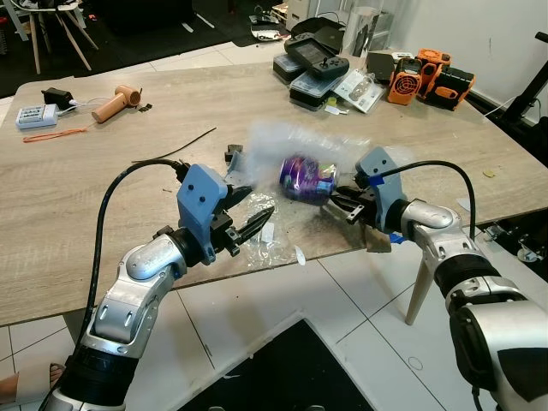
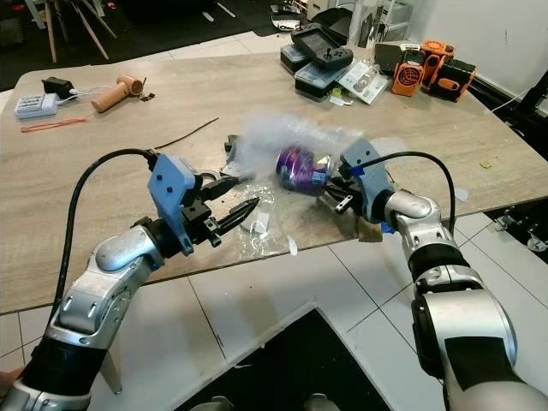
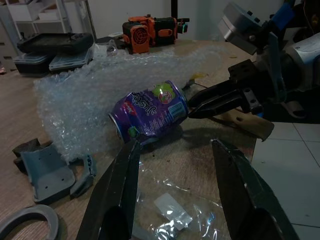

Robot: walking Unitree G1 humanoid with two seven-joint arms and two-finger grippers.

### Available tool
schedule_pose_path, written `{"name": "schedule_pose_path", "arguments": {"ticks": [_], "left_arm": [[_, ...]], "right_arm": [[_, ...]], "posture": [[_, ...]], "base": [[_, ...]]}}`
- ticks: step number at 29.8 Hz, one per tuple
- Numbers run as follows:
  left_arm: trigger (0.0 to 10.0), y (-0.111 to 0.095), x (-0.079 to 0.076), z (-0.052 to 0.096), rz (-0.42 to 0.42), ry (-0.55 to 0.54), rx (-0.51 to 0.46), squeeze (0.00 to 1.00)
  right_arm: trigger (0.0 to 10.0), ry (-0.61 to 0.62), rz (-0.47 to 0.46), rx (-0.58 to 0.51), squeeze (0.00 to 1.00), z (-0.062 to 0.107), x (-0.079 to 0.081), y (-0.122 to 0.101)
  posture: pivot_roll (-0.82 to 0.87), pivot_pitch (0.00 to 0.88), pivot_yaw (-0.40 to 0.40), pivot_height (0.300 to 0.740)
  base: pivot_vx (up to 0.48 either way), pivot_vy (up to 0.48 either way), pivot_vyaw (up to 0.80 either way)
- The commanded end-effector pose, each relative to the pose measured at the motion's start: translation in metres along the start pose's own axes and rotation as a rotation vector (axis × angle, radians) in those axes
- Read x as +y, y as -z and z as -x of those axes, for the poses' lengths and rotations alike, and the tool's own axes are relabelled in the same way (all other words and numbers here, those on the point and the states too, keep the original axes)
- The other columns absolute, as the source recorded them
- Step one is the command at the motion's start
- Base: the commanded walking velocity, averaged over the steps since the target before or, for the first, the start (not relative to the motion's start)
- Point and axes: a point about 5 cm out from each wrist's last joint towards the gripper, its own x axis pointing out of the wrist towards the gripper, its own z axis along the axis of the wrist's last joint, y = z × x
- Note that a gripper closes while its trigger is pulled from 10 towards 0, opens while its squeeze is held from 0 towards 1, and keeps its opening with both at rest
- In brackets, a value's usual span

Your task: Picking trash to rubbish bin

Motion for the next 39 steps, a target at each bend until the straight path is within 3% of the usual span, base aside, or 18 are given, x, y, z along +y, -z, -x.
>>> {"name": "schedule_pose_path", "arguments": {"ticks": [1,12,13,15,17,18,21,22,23,28,31,39], "left_arm": [[10.0,0.004,-0.004,0.002,0.016,0.008,0.008,0.00],[10.0,0.005,0.000,0.004,0.009,-0.024,0.000,0.00],[10.0,0.005,0.002,0.006,0.002,-0.049,0.000,0.00],[10.0,0.006,0.004,0.008,-0.002,-0.073,0.000,0.00],[10.0,0.006,0.004,0.008,-0.002,-0.073,0.000,0.00],[10.0,0.008,0.013,0.011,-0.015,-0.161,0.007,0.00],[10.0,0.009,0.017,0.012,-0.023,-0.204,0.010,0.00],[10.0,0.009,0.022,0.013,-0.037,-0.255,0.014,0.00],[10.0,0.009,0.026,0.013,-0.038,-0.292,0.007,0.00],[10.0,0.005,0.033,0.014,-0.047,-0.379,-0.019,0.00],[10.0,0.007,0.034,0.017,-0.054,-0.449,-0.013,0.00],[10.0,0.016,0.043,0.026,-0.023,-0.609,0.000,0.00]], "right_arm": [[0.0,-0.002,-0.026,0.001,0.00,0.000,0.002,0.004],[0.0,-0.044,-0.040,-0.130,0.00,-0.005,0.005,-0.014],[0.0,-0.041,-0.026,-0.215,0.00,-0.007,0.005,-0.030],[0.0,-0.034,-0.027,-0.276,0.00,-0.009,0.005,-0.041],[0.0,-0.034,-0.027,-0.276,0.00,-0.009,0.005,-0.041],[0.0,-0.014,-0.023,-0.417,0.00,-0.010,0.005,-0.067],[0.0,-0.004,-0.022,-0.477,0.00,-0.009,0.006,-0.078],[4.5,0.006,-0.017,-0.532,0.00,-0.009,0.007,-0.088],[10.0,0.014,-0.018,-0.581,0.00,-0.007,0.009,-0.096],[10.0,0.047,-0.030,-0.668,0.00,-0.004,0.018,-0.107],[10.0,0.144,-0.095,-0.671,0.00,-0.002,0.022,-0.097],[10.0,0.288,-0.105,-0.620,0.00,0.010,0.041,-0.070]], "posture": [[-0.06,0.150,-0.018,0.740],[-0.07,0.130,-0.038,0.740],[-0.07,0.127,-0.039,0.740],[-0.07,0.122,-0.040,0.740],[-0.07,0.122,-0.040,0.740],[-0.07,0.111,-0.036,0.740],[-0.07,0.111,-0.036,0.740],[-0.07,0.099,-0.037,0.740],[-0.07,0.098,-0.035,0.740],[-0.07,0.084,-0.038,0.740],[-0.07,0.072,-0.036,0.740],[-0.08,0.058,-0.032,0.740]], "base": [[0.000,0.000,0.00],[0.000,0.000,0.00],[0.000,0.000,0.00],[0.000,0.000,0.00],[0.000,0.000,0.00],[0.000,0.000,0.00],[0.000,0.000,0.00],[0.000,0.000,0.00],[0.000,0.000,0.00],[0.000,0.000,0.00],[0.000,0.000,0.00],[0.000,0.000,0.00]]}}
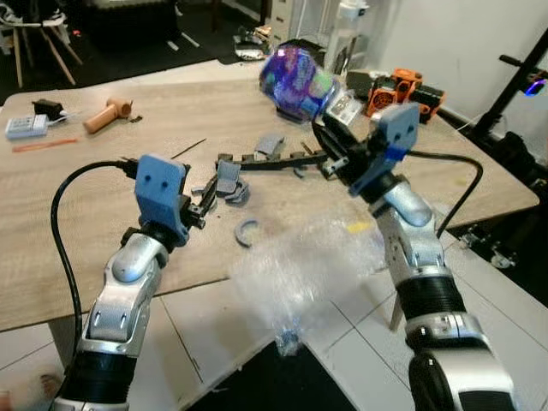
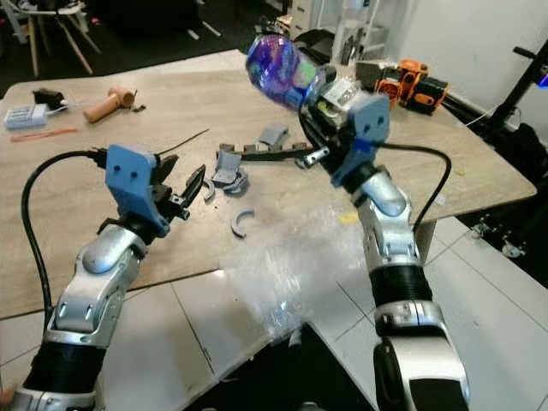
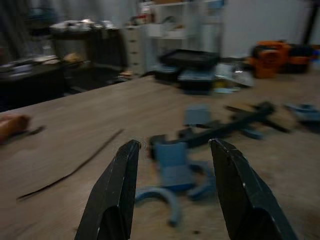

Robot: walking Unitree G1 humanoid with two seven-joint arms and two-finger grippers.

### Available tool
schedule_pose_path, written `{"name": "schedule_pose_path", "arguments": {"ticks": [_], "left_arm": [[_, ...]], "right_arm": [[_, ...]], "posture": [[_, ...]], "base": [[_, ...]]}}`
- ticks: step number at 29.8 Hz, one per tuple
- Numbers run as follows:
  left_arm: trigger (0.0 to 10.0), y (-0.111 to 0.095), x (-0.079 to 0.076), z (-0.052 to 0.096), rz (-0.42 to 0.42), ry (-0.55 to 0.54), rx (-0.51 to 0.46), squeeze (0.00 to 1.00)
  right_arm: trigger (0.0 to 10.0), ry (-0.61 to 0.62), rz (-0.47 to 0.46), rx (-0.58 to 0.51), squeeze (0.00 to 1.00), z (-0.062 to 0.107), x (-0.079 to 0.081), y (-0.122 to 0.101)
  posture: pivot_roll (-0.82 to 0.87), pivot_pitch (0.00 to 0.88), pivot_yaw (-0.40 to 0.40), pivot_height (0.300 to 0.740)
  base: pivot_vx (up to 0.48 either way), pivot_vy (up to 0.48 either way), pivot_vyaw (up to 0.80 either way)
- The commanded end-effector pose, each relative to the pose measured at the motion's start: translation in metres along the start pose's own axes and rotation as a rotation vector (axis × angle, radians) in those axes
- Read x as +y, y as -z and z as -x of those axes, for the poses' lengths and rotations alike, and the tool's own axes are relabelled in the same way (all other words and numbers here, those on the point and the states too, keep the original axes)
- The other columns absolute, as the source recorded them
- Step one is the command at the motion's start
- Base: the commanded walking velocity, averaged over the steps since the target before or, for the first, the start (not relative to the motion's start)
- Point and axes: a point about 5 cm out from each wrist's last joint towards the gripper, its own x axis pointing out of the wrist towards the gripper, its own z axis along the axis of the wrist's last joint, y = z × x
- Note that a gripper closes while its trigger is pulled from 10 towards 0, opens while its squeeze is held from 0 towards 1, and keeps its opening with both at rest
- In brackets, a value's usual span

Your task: Picking trash to rubbish bin

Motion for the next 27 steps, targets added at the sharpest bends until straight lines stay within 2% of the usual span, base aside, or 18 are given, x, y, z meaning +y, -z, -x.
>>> {"name": "schedule_pose_path", "arguments": {"ticks": [1,3,6,10,27], "left_arm": [[10.0,0.004,0.000,0.001,-0.002,-0.023,0.008,0.00],[10.0,0.004,-0.002,0.000,-0.018,-0.017,0.013,0.00],[10.0,0.004,-0.004,-0.002,0.006,-0.026,0.007,0.00],[10.0,0.003,-0.007,-0.003,0.019,-0.037,0.000,0.00],[10.0,0.002,-0.011,-0.003,0.002,-0.035,-0.014,0.00]], "right_arm": [[10.0,0.041,0.021,0.000,0.00,0.004,-0.001,-0.003],[10.0,0.082,0.021,0.009,0.00,0.008,-0.003,-0.002],[10.0,0.122,0.032,0.020,0.00,0.014,-0.005,0.000],[10.0,0.150,0.033,0.028,0.00,0.019,-0.005,0.000],[10.0,0.149,0.028,0.037,0.00,0.020,0.004,-0.002]], "posture": [[-0.08,0.058,-0.032,0.740],[-0.08,0.054,-0.034,0.740],[-0.08,0.054,-0.032,0.740],[-0.08,0.051,-0.033,0.740],[-0.08,0.043,-0.044,0.740]], "base": [[0.000,0.000,0.00],[0.000,0.000,0.00],[0.000,0.000,0.00],[0.000,0.000,-0.80],[0.000,0.000,-0.80]]}}
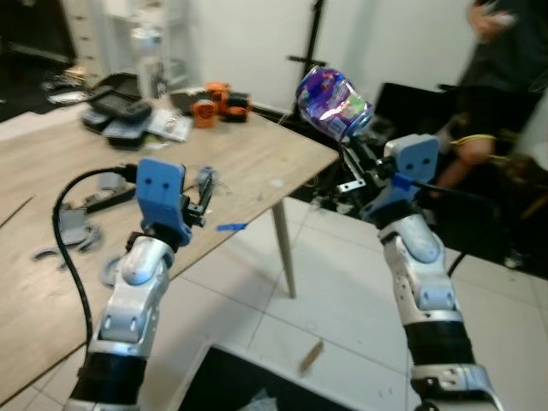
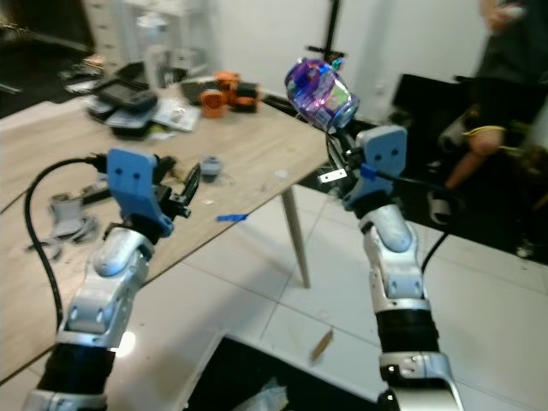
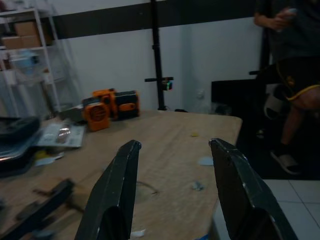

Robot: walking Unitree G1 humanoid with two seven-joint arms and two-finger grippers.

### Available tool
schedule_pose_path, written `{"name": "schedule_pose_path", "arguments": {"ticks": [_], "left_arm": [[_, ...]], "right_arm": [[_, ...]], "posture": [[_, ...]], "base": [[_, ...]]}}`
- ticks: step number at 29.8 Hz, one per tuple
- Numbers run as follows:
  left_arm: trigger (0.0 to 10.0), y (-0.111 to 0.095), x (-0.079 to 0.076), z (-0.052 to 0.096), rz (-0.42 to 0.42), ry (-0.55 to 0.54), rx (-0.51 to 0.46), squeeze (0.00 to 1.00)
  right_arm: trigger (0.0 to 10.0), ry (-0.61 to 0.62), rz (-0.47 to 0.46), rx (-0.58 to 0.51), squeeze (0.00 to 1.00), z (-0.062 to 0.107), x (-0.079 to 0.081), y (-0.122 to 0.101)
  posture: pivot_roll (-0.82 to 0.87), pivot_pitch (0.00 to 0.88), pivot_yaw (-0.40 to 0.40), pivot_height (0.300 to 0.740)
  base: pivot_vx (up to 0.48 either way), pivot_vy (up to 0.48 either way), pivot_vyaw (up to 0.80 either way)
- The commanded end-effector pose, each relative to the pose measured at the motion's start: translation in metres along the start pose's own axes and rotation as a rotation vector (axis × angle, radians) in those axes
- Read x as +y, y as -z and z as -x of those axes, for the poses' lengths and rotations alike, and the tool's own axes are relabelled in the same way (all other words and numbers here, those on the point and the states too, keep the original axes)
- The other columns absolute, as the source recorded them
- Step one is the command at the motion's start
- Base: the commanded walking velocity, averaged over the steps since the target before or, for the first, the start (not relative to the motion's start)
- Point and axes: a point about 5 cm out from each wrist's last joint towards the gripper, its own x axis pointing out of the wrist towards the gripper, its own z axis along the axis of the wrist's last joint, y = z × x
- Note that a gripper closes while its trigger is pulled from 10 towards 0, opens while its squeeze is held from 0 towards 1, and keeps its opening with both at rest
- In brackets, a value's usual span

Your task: Picking trash to rubbish bin

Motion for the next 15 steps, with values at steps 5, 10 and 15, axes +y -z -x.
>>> {"name": "schedule_pose_path", "arguments": {"ticks": [5,10,15], "left_arm": [[10.0,0.0007,0.0010,0.0006,-0.019,0.002,0.001,0.00],[10.0,0.0014,0.0005,0.0016,-0.028,0.014,0.006,0.00],[10.0,0.0008,-0.0003,0.0002,-0.034,0.023,0.005,0.00]], "right_arm": [[10.0,-0.013,-0.006,0.013,0.00,0.0011,0.0057,0.0024],[10.0,-0.012,-0.018,0.028,0.00,0.0045,0.0100,0.0062],[10.0,-0.008,-0.023,0.031,0.00,0.0050,0.0107,0.0066]], "posture": [[-0.07,0.044,-0.047,0.740],[-0.07,0.044,-0.041,0.740],[-0.07,0.047,-0.040,0.740]], "base": [[0.000,0.000,-0.80],[0.000,0.000,-0.80],[0.000,0.000,-0.80]]}}
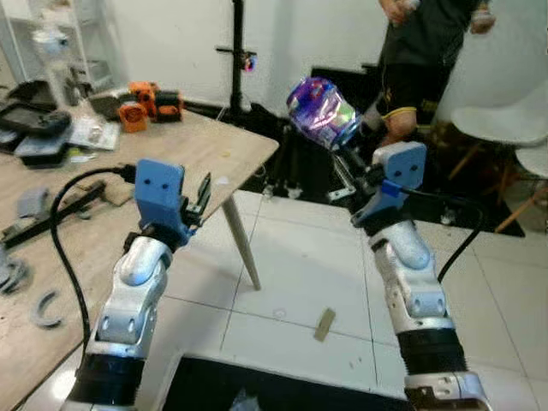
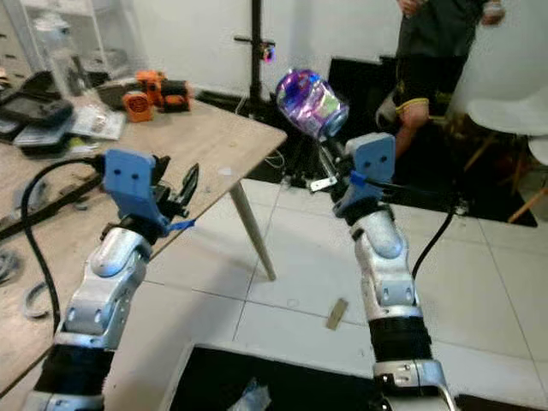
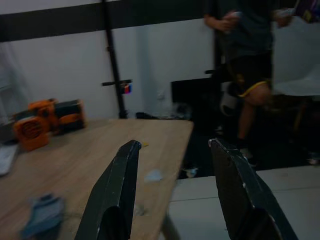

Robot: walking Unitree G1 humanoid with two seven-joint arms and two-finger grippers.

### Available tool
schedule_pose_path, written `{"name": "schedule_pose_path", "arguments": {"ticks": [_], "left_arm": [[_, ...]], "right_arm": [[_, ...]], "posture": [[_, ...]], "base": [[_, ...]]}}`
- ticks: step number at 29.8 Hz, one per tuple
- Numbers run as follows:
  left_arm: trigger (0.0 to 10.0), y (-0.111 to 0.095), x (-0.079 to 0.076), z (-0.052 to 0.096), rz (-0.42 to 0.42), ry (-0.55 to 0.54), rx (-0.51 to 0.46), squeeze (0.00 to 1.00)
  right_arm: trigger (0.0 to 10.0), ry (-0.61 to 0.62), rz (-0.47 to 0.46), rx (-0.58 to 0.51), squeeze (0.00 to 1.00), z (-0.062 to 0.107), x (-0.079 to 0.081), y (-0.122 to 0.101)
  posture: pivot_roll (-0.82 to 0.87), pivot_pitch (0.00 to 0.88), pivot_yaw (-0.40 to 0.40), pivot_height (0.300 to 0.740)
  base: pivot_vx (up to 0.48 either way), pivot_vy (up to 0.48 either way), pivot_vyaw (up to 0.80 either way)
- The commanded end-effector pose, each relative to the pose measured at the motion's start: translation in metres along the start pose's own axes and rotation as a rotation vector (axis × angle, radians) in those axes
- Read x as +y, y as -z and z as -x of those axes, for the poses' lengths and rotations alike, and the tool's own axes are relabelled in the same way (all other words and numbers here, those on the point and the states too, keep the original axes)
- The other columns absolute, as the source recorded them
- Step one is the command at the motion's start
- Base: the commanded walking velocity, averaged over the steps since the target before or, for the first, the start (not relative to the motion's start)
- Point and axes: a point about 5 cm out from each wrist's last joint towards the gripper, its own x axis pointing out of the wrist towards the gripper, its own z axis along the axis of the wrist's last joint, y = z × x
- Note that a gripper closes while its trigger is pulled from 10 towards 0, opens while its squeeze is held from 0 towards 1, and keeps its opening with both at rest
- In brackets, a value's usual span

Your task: Picking trash to rubbish bin

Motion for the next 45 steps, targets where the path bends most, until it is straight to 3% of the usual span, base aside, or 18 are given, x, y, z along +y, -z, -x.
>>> {"name": "schedule_pose_path", "arguments": {"ticks": [1,14,29,32,34,37,45], "left_arm": [[10.0,0.000,-0.003,-0.001,-0.021,0.019,0.002,0.00],[10.0,0.003,0.000,0.002,-0.031,0.017,0.021,0.00],[10.0,0.018,0.002,0.008,0.005,0.013,0.065,0.00],[10.0,0.029,0.004,0.013,-0.001,0.010,0.104,0.00],[10.0,0.047,0.012,0.021,0.016,-0.041,0.187,0.00],[10.0,0.060,0.015,0.029,0.022,-0.063,0.238,0.00],[10.0,0.097,0.020,0.055,0.068,-0.096,0.377,0.00]], "right_arm": [[10.0,0.007,0.006,-0.002,0.00,0.001,-0.002,-0.002],[10.0,0.005,-0.008,0.023,0.00,0.003,0.004,0.004],[10.0,0.020,-0.025,0.126,0.00,0.019,0.007,0.031],[10.0,0.029,-0.032,0.174,0.00,0.026,0.005,0.042],[10.0,0.040,-0.027,0.314,0.00,0.043,0.003,0.068],[10.0,0.052,-0.029,0.388,0.00,0.058,0.002,0.085],[10.0,0.088,-0.081,0.472,0.00,0.089,0.002,0.107]], "posture": [[-0.06,0.048,-0.040,0.740],[-0.06,0.053,-0.040,0.740],[-0.06,0.043,-0.038,0.740],[-0.06,0.039,-0.039,0.740],[-0.06,0.039,-0.038,0.740],[-0.05,0.036,-0.041,0.740],[-0.06,0.045,-0.037,0.740]], "base": [[0.000,0.000,-0.80],[0.000,0.000,-0.80],[0.000,0.000,-0.80],[0.000,0.000,-0.80],[0.000,0.000,-0.80],[0.000,0.000,-0.80],[0.000,0.000,-0.80]]}}
